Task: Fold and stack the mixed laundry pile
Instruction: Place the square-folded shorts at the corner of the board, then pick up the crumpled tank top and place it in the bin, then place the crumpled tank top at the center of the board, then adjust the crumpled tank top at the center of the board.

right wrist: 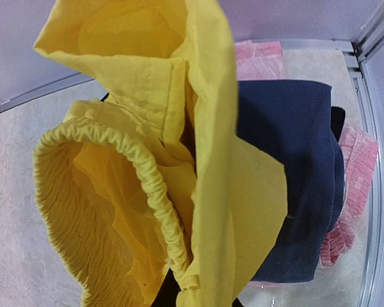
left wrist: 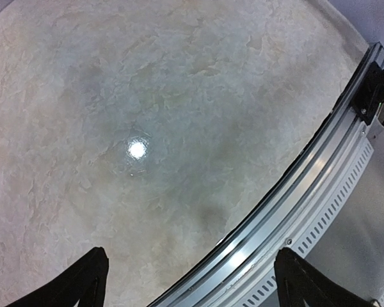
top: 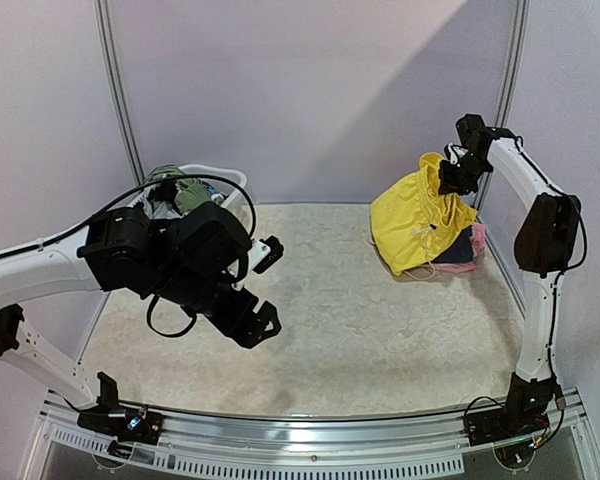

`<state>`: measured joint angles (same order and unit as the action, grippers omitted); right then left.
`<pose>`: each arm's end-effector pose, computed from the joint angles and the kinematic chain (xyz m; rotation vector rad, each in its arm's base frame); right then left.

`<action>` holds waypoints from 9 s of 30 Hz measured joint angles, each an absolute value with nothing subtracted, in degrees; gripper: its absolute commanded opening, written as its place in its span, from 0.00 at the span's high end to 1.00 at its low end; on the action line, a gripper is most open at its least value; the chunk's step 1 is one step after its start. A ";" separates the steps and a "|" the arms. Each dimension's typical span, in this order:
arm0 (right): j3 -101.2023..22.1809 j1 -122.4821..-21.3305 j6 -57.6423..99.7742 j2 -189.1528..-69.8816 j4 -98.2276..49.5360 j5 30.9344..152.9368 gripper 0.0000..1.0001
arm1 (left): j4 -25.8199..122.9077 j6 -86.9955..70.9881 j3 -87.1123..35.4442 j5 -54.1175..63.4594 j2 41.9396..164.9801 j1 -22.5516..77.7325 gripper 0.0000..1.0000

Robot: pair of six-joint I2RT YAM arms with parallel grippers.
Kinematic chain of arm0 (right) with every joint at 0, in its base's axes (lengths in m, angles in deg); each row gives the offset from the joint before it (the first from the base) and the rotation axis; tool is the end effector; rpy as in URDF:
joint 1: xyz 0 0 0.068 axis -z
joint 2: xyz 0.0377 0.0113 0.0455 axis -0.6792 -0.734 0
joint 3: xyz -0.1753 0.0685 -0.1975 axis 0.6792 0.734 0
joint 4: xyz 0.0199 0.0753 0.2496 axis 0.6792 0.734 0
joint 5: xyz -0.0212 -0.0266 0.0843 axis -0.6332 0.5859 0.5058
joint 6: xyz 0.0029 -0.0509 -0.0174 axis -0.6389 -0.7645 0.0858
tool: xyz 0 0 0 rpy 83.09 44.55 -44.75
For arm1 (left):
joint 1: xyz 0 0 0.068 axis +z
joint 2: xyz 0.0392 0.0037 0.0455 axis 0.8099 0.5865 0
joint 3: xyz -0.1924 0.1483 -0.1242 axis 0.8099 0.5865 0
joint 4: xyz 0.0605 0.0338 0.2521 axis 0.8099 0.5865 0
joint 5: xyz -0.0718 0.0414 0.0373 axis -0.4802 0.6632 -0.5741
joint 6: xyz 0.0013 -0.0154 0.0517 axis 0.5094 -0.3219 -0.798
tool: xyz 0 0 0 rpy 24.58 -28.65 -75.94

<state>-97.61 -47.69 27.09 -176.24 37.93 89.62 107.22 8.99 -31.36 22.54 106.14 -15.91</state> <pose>0.4770 0.0443 0.3154 0.1426 2.5719 0.2362 0.0981 -0.2520 0.3387 0.8614 2.4615 -0.4430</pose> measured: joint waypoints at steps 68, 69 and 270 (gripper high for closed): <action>-67.69 -49.15 39.57 -135.81 37.62 88.87 0.01 | 122.26 -0.47 -67.42 27.76 116.00 15.96 0.02; -66.53 -49.15 39.73 -134.91 37.69 88.87 0.01 | 122.31 -0.05 -68.42 27.54 116.59 18.19 0.03; -37.57 -67.29 44.71 -128.05 31.77 96.59 0.19 | 99.49 9.98 -8.95 13.12 107.49 7.35 1.00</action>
